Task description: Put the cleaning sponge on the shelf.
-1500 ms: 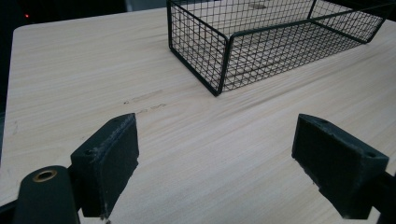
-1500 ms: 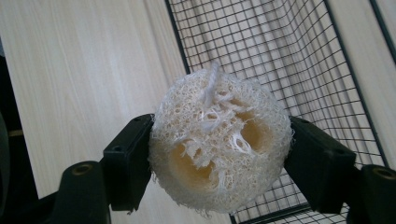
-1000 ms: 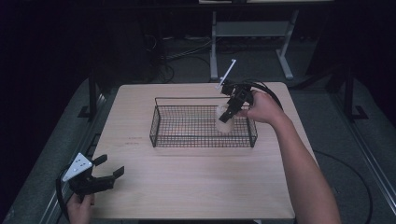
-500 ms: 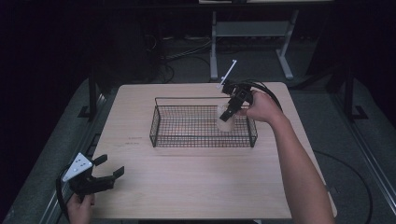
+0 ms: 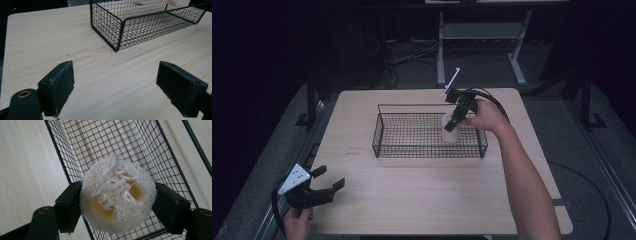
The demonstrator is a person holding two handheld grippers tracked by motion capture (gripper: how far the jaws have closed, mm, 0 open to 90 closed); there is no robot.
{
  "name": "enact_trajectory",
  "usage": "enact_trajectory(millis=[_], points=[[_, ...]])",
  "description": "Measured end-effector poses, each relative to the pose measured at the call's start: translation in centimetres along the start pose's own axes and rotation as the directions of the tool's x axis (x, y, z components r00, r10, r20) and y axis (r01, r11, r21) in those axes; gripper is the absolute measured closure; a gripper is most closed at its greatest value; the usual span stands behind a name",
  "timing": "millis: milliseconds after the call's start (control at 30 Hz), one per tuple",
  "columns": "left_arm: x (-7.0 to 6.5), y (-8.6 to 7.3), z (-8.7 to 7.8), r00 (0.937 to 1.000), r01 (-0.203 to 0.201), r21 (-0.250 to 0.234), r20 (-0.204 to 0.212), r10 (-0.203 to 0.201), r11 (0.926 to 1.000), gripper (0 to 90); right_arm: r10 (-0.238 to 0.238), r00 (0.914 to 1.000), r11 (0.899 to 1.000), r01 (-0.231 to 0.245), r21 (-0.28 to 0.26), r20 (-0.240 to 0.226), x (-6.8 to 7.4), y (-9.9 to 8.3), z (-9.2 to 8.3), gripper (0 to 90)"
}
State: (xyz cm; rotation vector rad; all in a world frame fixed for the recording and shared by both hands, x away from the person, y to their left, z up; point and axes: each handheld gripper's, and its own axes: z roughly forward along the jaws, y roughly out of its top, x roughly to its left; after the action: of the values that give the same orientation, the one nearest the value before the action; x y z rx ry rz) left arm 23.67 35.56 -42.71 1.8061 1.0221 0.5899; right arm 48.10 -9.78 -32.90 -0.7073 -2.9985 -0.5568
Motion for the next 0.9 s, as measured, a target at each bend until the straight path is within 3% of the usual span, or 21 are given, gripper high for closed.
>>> enact_trajectory(millis=[333, 900], points=[[0.0, 0.0, 0.0, 1.0000, 0.000, -0.002, 0.001, 0.000, 1.0000, 14.0, 0.012, 0.9998, 1.000, -0.012, -0.002, -0.013, -0.2, -0.1, 0.8, 27.7], [-0.1, 0.0, 0.0, 1.0000, -0.004, 0.000, 0.001, 0.004, 1.0000, 13.9, 0.048, 0.9985, 0.999, -0.048, 0.011, -0.026, -0.8, -1.7, 2.9, 27.7]])
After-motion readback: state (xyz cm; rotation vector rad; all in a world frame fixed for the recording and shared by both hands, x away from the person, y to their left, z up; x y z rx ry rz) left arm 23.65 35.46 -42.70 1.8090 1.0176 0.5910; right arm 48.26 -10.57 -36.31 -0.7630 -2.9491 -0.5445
